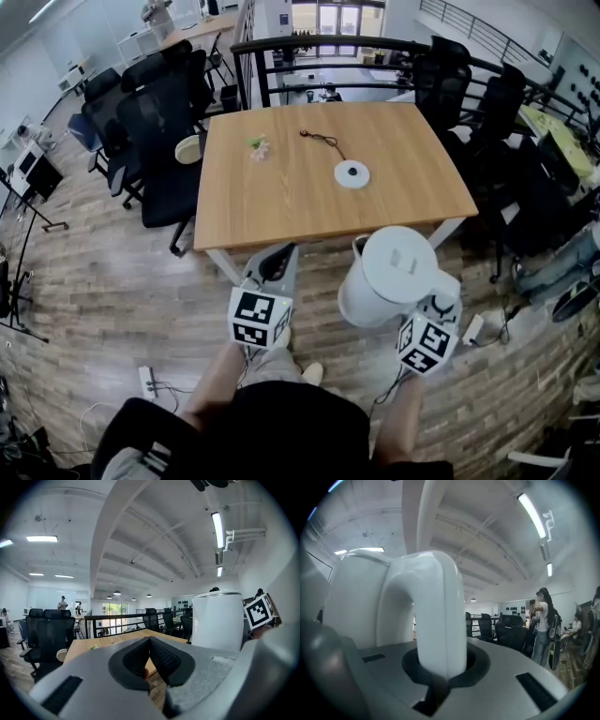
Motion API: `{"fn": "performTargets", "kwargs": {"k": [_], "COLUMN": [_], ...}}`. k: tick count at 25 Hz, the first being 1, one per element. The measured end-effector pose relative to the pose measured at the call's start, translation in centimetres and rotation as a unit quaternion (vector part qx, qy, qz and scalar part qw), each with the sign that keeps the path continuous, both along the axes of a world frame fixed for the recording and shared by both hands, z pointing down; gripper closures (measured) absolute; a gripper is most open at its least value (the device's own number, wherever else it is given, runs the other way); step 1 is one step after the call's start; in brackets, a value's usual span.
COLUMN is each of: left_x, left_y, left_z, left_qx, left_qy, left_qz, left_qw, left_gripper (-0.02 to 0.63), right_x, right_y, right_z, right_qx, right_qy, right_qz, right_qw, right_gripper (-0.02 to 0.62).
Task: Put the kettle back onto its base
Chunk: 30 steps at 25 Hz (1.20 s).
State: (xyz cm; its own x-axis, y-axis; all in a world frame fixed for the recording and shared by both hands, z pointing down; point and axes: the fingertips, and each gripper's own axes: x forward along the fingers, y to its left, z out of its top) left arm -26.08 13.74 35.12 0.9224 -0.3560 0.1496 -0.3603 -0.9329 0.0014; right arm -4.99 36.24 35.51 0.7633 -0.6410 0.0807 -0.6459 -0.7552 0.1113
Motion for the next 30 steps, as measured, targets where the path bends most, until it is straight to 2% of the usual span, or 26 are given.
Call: {"fn": "performTargets", "kwargs": {"k": [9, 15, 21, 30], "left_x": [1.1, 2.3, 6.1, 13.8], "left_y": [0.8, -0.8, -3.5, -8.8], "left_z": [-0.5, -0.3, -0.1, 0.1], "left_qx": [0.003, 0.007, 0.004, -0.005], "left_qy": [0.006, 0.007, 0.006, -0.003], "left_qz": [-0.003, -0.008, -0.008, -0.003], "left_qw": [1.0000, 0.9999, 0.9999, 1.0000], "left_gripper": [0.604, 0.604, 0.604, 0.604], "right_x": [1.2, 2.5, 6.0, 13.2], "right_y": [1.0, -0.5, -2.9, -8.1], "right_z": [-0.4, -0.3, 0.0, 0.4], "right_qx": [0.002, 0.010, 0.009, 0.006], "right_qy": [0.003, -0.004, -0.004, -0.015], "right_qz": [-0.001, -0.006, -0.004, -0.002], "right_qw": [1.000, 1.000, 1.000, 1.000], "right_gripper": [0.584, 0.584, 0.584, 0.586]}}
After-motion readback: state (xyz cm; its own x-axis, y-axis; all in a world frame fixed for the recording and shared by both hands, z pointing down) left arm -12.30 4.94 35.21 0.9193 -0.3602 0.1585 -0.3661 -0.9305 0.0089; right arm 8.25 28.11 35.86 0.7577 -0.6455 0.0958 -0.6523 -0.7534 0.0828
